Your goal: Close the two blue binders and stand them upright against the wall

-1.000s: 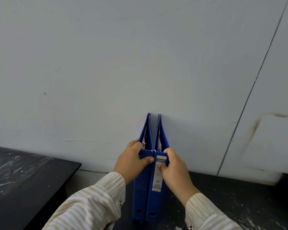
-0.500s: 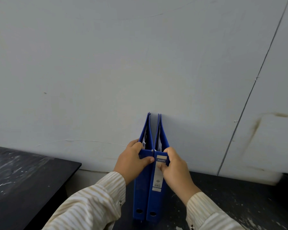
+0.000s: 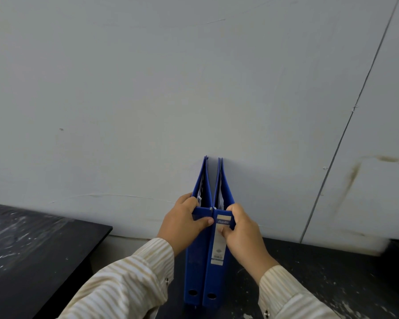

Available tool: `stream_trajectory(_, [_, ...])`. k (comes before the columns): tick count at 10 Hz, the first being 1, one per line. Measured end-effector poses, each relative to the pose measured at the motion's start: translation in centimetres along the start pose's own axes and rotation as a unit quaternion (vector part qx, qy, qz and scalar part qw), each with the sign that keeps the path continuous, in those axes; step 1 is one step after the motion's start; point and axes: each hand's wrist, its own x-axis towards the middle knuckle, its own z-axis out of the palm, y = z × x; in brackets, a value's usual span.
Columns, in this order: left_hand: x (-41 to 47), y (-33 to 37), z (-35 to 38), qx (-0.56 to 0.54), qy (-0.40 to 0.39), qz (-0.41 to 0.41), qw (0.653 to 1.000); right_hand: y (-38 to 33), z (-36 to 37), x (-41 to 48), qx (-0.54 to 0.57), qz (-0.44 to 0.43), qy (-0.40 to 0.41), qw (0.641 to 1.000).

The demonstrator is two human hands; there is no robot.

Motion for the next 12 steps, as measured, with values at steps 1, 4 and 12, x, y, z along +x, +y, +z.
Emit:
stream_trajectory(1, [0.0, -0.1, 0.0, -0.005, -0.001, 0.001, 1.000, 0.1, 0.1, -0.1, 0.003, 0.000, 0.001, 1.000])
stream_trajectory(4, [0.0, -0.2, 0.0, -0.012, -0.007, -0.002, 1.000, 0.2, 0.3, -0.4, 0.023, -0.008, 0.003, 1.000])
stream_trajectory(12, [-0.8, 1.4, -0.3, 0.046, 0.022, 0.065, 0.997, -0.3, 0.0, -1.0, 0.064, -0.046, 0.060, 0.995])
